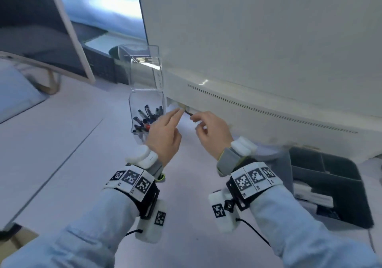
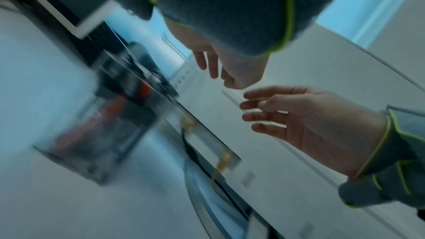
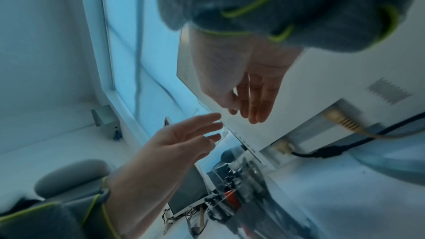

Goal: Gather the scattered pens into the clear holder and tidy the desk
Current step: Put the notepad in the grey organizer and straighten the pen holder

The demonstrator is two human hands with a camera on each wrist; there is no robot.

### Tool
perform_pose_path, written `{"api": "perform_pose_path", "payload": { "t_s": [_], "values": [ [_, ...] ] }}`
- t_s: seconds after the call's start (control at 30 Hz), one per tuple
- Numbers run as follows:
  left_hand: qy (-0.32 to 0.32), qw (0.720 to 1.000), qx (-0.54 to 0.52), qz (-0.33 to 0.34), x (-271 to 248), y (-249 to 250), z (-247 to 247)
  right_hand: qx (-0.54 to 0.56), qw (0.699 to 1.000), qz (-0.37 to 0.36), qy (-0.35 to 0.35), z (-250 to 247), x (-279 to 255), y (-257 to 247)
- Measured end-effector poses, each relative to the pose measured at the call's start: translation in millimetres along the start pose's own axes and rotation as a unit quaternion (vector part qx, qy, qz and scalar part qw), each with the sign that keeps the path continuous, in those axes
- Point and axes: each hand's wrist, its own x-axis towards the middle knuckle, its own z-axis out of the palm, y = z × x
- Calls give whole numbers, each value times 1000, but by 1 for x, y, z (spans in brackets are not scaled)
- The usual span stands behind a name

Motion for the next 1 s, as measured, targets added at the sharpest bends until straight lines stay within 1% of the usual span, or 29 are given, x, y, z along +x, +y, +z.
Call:
{"api": "perform_pose_path", "payload": {
  "t_s": [0.1, 0.17, 0.27, 0.33, 0.4, 0.5, 0.63, 0.7, 0.73, 0.8, 0.87, 0.9, 0.97, 1.0],
  "values": [
    [52, 998, -15, -12, 11, 22, 18, 30, 998, 58, 20, -30, -9, 23],
    [69, 996, -30, -41, 19, 32, 24, 58, 994, 94, 22, -44, -8, 33],
    [63, 989, -72, -112, 32, 54, 36, 155, 978, 139, 30, -69, -7, 48],
    [44, 985, -101, -135, 43, 74, 50, 207, 965, 158, 25, -87, -8, 63],
    [42, 979, -127, -155, 50, 90, 58, 229, 960, 161, 21, -101, -7, 74],
    [57, 973, -155, -161, 63, 113, 63, 260, 954, 147, 25, -119, -1, 83],
    [59, 972, -184, -137, 76, 133, 71, 261, 957, 128, 5, -139, 5, 91],
    [73, 970, -190, -131, 76, 137, 75, 283, 952, 121, 10, -148, 1, 95],
    [91, 966, -203, -133, 72, 141, 78, 300, 946, 120, 21, -154, -6, 98],
    [140, 942, -273, -138, 60, 144, 80, 333, 931, 136, 69, -161, -18, 102],
    [200, 909, -340, -132, 45, 149, 83, 353, 917, 148, 114, -166, -32, 107],
    [223, 892, -369, -135, 37, 151, 84, 360, 912, 152, 124, -167, -40, 110],
    [249, 858, -418, -163, 30, 149, 87, 352, 913, 152, 138, -167, -51, 114],
    [252, 850, -426, -183, 28, 147, 88, 345, 915, 155, 142, -165, -57, 116]
  ]
}}
